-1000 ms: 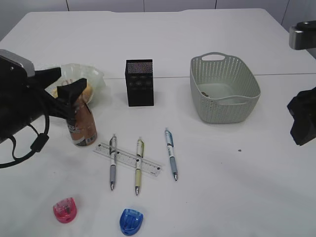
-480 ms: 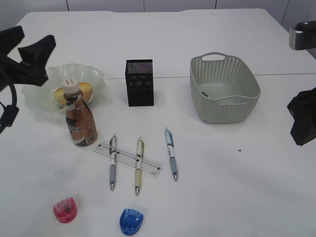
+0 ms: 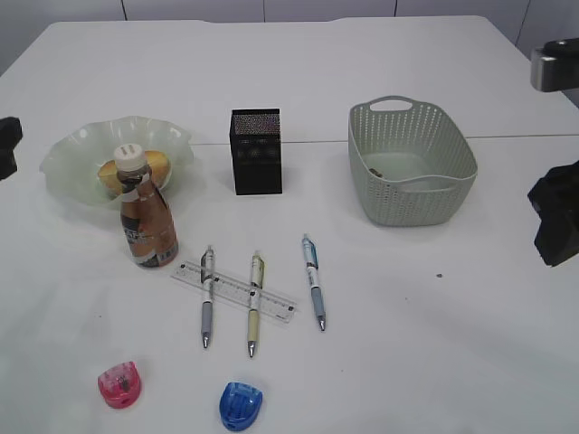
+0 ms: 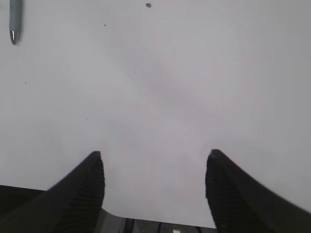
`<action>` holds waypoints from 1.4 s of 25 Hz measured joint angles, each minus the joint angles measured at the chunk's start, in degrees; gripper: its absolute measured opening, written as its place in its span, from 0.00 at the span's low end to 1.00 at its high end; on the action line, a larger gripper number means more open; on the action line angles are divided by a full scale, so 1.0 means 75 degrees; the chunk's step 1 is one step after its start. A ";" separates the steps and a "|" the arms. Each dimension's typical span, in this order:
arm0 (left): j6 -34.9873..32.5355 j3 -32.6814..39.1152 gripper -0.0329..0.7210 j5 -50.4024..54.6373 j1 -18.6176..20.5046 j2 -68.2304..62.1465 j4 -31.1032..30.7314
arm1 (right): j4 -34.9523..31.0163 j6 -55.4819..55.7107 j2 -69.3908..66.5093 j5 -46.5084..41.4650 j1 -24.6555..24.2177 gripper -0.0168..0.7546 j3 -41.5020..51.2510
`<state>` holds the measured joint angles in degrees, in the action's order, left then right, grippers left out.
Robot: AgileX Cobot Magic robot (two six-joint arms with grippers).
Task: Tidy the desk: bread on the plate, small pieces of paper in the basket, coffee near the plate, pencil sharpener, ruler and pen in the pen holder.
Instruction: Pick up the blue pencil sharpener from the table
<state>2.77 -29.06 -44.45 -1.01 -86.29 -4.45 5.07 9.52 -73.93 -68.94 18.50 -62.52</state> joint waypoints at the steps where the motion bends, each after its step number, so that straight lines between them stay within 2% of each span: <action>1: 0.0034 0.0018 0.69 0.0413 0.0032 0.0101 0.0000 | 0.0017 0.0000 0.0000 0.0000 0.0000 0.64 0.0000; 15: 0.0367 0.0020 0.65 0.7193 0.0032 0.3000 0.0275 | 0.0117 0.0000 0.0000 -0.0014 0.0000 0.64 0.0000; 18: 0.0367 -0.0334 0.65 0.9282 0.0032 0.3344 0.0412 | 0.0063 0.0000 0.0000 -0.0028 0.0000 0.64 0.0000; 22: 0.0380 -0.1109 0.65 1.1355 0.0032 0.3378 0.0724 | -0.0418 0.0000 0.0000 -0.0114 0.0067 0.64 0.0000; 25: 0.0204 -0.1776 0.65 1.2808 0.0032 0.3378 0.1103 | -0.0527 0.0017 0.0000 -0.0127 0.0480 0.64 0.0000; 28: -0.0226 -0.2337 0.65 1.3929 0.0032 0.3378 0.1409 | -0.0581 0.0336 0.0000 -0.0131 0.1178 0.61 0.0000; 35: -0.0369 -0.2559 0.64 1.4136 0.0032 0.3407 0.1928 | -0.1202 0.0762 -0.0594 -0.0052 0.2279 0.59 -0.0150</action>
<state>0.00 -48.25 61.57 -0.77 -60.74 10.02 -3.94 15.23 -78.38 -69.33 35.59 -63.64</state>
